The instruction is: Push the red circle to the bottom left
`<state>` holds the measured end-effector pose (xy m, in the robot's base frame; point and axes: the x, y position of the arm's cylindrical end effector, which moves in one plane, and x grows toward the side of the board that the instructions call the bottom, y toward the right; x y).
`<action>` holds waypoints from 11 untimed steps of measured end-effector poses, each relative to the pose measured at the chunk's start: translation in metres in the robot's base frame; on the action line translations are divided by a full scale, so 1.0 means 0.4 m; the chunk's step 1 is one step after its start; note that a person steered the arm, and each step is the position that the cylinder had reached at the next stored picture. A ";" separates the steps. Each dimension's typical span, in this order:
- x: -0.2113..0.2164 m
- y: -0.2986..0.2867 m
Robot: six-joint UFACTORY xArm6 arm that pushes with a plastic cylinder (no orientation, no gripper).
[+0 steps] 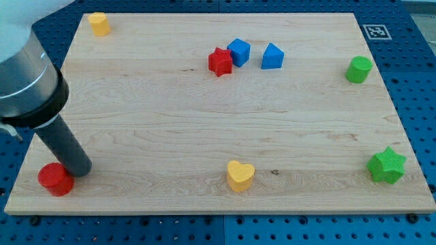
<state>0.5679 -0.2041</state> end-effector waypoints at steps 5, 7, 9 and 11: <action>-0.291 0.575; -0.291 0.683; -0.291 0.682; -0.291 0.677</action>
<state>0.4516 0.0668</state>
